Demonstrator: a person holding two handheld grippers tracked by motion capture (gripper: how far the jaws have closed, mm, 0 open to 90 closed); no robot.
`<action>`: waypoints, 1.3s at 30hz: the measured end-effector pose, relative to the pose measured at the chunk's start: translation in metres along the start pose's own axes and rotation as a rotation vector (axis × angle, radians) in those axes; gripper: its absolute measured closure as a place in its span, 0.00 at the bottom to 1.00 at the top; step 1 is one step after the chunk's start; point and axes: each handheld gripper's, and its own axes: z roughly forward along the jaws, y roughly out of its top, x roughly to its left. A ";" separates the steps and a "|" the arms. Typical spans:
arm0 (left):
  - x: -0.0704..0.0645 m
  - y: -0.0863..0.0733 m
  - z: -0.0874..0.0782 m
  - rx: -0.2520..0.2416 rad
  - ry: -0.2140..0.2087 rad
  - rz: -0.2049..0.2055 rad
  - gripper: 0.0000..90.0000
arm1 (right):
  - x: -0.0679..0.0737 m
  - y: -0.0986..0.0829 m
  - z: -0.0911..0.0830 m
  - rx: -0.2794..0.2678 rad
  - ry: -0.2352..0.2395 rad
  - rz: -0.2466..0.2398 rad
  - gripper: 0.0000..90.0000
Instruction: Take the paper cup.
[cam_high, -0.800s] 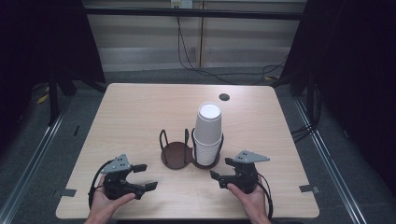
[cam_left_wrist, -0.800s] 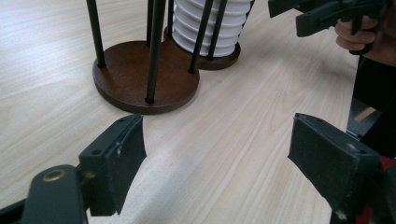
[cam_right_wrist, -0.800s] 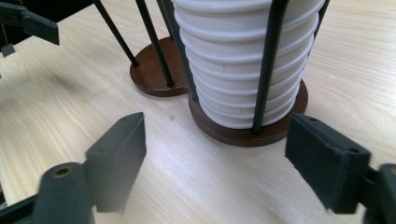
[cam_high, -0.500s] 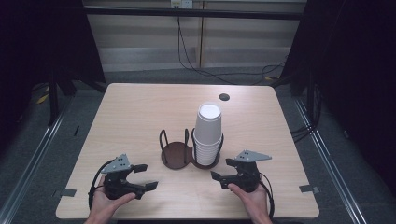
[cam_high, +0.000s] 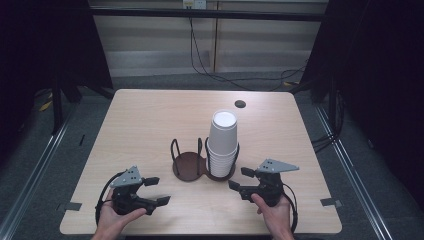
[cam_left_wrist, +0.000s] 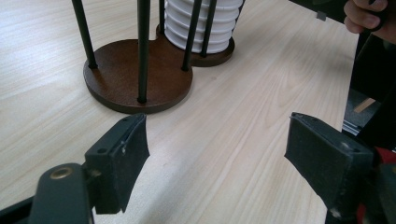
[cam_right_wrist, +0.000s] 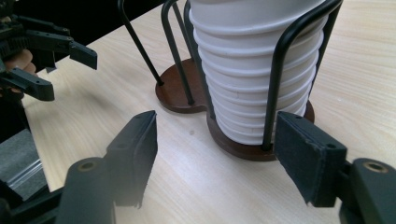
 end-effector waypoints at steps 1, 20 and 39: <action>0.000 0.000 0.000 0.002 -0.001 0.002 0.24 | 0.000 0.001 -0.001 0.009 0.016 0.002 0.36; -0.001 0.000 0.001 0.008 0.000 0.011 0.23 | 0.001 0.036 -0.014 0.030 0.055 -0.003 0.21; 0.002 0.000 -0.002 -0.005 0.017 -0.004 0.24 | -0.004 0.087 -0.010 0.032 0.052 -0.043 0.17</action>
